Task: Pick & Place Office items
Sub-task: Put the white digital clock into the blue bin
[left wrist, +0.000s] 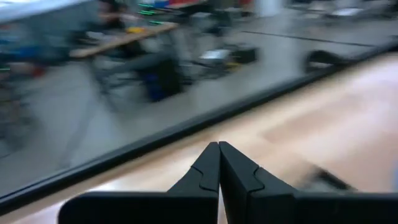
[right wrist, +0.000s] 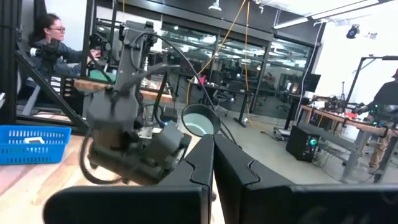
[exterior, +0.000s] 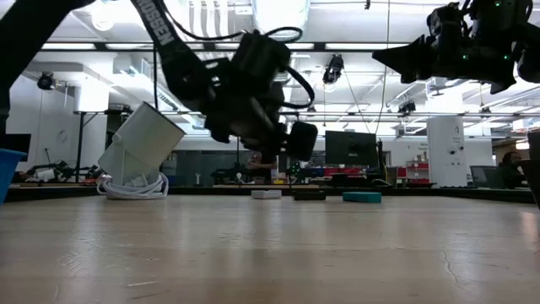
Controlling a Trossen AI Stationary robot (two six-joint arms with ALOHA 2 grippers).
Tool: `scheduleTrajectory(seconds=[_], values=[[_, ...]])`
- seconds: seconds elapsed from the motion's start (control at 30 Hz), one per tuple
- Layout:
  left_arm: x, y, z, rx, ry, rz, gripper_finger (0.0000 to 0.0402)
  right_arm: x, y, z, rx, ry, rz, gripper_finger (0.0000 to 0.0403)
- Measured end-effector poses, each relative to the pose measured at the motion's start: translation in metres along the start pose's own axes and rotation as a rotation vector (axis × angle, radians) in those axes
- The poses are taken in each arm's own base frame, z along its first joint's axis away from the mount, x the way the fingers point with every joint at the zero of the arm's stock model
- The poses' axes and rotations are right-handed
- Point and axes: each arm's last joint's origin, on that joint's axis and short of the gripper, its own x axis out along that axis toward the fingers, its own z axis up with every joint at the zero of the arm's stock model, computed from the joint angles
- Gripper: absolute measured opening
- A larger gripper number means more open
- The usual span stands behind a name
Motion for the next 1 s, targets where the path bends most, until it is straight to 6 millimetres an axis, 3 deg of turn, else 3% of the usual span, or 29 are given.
scheduleTrajectory(seconds=[0.1,0.3,0.7,0.87,1.0], values=[[0.001,-0.002,0.002,-0.006,-0.009,0.065,0.0005,0.0,0.0,0.0,0.002,0.003,0.0,0.0008],[-0.005,-0.001,0.013,0.016,0.042,-0.138,0.0005,0.0,0.0,0.0,0.002,0.003,0.001,0.0008],[-0.021,0.025,0.031,0.188,0.123,-0.349,0.0005,0.0,0.0,-0.003,0.016,0.033,0.004,0.0008],[-0.031,0.034,0.041,0.183,0.163,-0.53,0.0005,0.0,0.0,-0.004,0.016,0.034,0.004,0.0008],[-0.034,0.041,0.041,0.172,0.2,-0.528,0.0005,0.0,0.0,-0.004,0.016,0.034,0.004,0.0008]])
